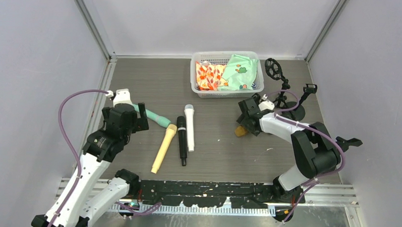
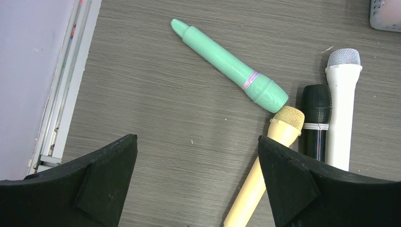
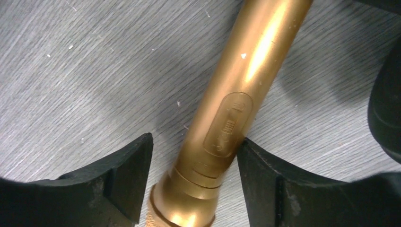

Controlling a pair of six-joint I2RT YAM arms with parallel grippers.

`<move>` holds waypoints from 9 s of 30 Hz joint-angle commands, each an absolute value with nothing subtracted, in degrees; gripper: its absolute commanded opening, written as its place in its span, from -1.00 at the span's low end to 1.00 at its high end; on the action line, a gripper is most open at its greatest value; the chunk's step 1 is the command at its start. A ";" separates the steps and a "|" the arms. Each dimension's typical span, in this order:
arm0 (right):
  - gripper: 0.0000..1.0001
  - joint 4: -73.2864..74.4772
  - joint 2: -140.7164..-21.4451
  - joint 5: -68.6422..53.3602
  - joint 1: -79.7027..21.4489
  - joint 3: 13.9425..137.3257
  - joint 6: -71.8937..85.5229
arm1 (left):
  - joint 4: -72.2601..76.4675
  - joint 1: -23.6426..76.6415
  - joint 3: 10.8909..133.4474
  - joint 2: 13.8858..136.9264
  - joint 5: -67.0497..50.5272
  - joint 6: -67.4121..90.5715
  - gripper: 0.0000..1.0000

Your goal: Attach the microphones to the stand

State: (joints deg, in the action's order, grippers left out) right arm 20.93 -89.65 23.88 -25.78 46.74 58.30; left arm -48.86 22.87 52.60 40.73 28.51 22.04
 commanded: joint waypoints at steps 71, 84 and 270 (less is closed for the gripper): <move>-0.99 38.72 -58.64 -16.68 -52.29 64.14 -73.98 | -31.82 35.09 66.80 54.30 -32.19 12.43 0.98; -0.99 37.41 -59.27 -18.28 -52.25 67.01 -76.62 | -30.81 41.65 63.26 58.35 -29.23 10.58 0.92; -0.98 41.50 -23.59 65.08 -52.11 74.28 24.04 | 7.79 60.69 83.58 120.22 8.55 42.65 -0.87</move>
